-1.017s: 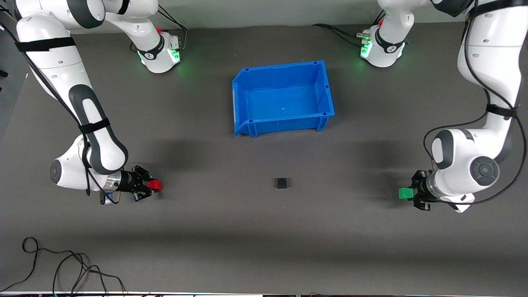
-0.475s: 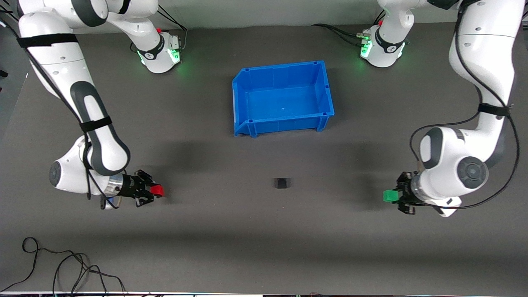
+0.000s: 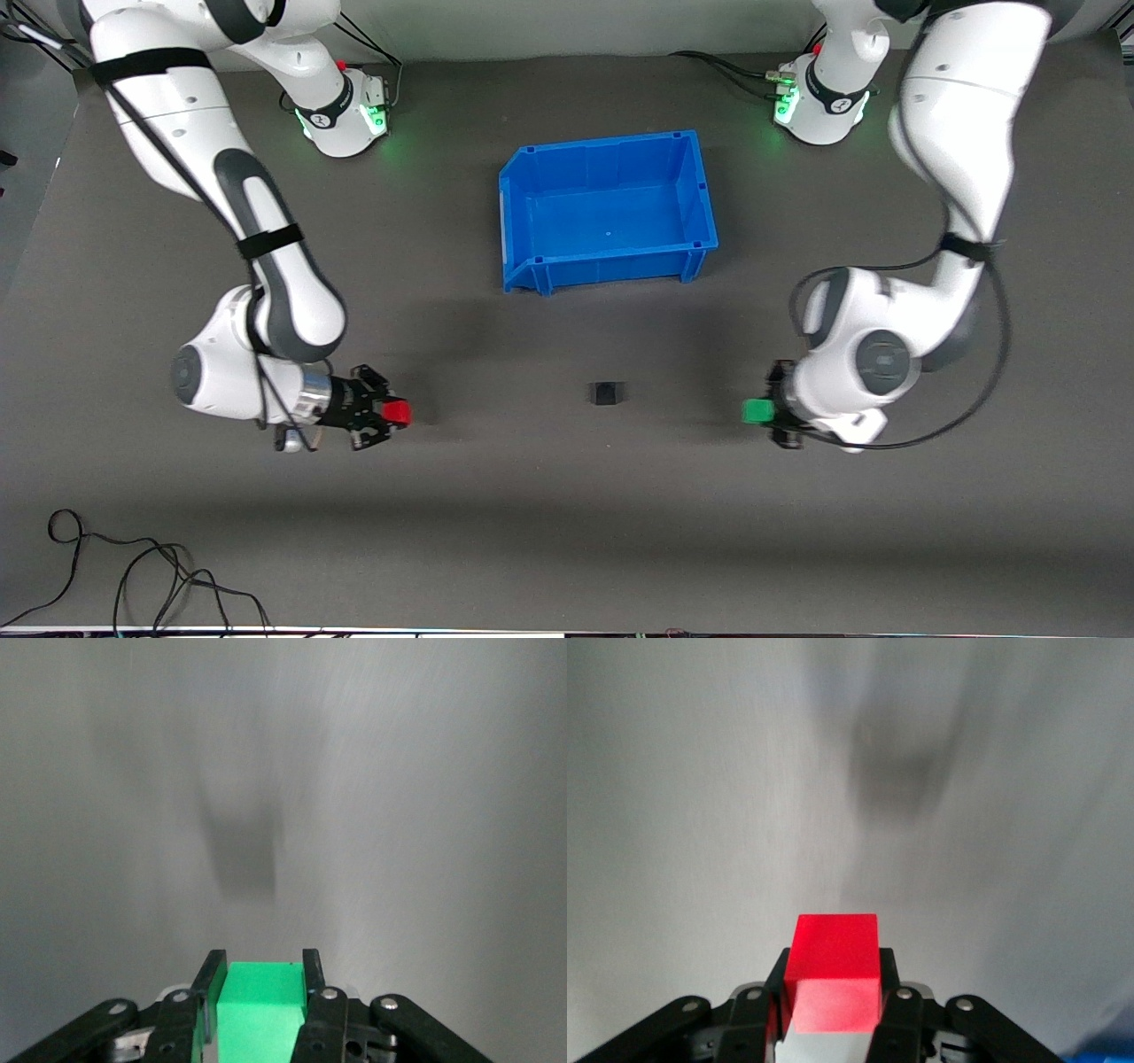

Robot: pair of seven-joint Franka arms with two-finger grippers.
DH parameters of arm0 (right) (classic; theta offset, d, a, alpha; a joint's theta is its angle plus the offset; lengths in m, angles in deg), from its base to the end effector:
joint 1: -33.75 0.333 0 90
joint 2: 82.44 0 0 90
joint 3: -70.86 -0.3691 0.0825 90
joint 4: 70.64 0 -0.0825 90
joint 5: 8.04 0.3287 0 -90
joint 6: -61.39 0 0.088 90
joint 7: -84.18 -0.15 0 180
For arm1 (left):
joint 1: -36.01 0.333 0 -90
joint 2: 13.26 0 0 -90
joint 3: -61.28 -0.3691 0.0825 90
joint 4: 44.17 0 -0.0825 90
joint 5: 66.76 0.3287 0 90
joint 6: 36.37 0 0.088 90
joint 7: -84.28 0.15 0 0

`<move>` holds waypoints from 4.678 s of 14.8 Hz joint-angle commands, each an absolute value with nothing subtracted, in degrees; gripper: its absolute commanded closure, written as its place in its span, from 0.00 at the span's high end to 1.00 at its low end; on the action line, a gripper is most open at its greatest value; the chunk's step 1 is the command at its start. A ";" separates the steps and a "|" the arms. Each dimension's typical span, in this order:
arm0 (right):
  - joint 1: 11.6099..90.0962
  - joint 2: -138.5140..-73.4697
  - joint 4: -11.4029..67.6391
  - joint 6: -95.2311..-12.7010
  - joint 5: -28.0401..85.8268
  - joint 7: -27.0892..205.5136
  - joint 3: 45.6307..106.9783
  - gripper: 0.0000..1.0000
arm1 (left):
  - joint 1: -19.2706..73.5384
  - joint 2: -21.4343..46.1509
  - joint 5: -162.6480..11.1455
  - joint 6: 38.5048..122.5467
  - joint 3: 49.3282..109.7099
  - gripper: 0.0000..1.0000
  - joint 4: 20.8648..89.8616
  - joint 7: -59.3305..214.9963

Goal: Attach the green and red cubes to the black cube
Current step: 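Carry the red cube with the right gripper while the left gripper carries green, then press the red and green cubes against the black cube from both sides, then open both grippers and lift them away from the cube row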

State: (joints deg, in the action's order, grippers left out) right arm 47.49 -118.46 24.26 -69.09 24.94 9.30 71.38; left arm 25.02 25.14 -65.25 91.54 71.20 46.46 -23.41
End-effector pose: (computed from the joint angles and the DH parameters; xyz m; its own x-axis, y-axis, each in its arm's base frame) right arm 0.6537 0.1864 0.2862 0.1098 -0.9032 -0.4149 -0.9937 -0.1097 -0.0242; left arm 0.6488 -0.2249 0.2816 0.0347 0.9963 -0.0792 0.9986 -0.0376 -0.0364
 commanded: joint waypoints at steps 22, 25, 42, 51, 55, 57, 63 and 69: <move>71.99 -135.79 7.94 -85.65 25.18 -21.38 72.53 0.09 | 10.70 35.78 -63.95 99.68 69.63 0.00 38.53 -42.98; 72.16 -136.93 6.97 -85.74 25.09 -21.38 72.53 0.09 | 10.17 36.74 -63.77 99.68 69.63 0.00 37.92 -43.51; 73.39 -138.95 4.95 -87.06 24.04 -21.38 72.61 0.17 | 10.52 35.69 -63.24 99.15 69.63 1.00 36.77 -42.81; 73.83 -140.36 3.19 -88.90 24.04 -21.46 72.61 0.18 | 10.08 36.22 -62.10 99.51 69.72 1.00 36.95 -42.72; 73.66 -139.57 3.28 -89.08 23.95 -21.20 72.96 1.00 | 11.30 35.08 -61.14 98.02 69.63 1.00 36.69 -40.97; 73.31 -138.00 3.36 -88.38 23.43 -20.76 74.80 1.00 | 13.15 34.03 -59.38 94.52 69.72 1.00 36.95 -35.54; 71.12 -128.51 3.54 -67.67 18.33 -11.30 81.75 1.00 | 20.08 21.92 -59.55 82.02 69.98 1.00 43.08 -10.25; 70.67 -114.81 5.29 -45.16 5.27 10.84 89.22 1.00 | 29.75 9.07 -60.69 75.97 70.07 1.00 52.15 21.31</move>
State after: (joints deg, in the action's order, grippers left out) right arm 69.93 -120.99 1.94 -49.85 10.74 4.29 88.28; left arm 27.34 13.88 -60.35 78.46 69.60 47.56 12.79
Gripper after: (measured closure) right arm 0.000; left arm 0.000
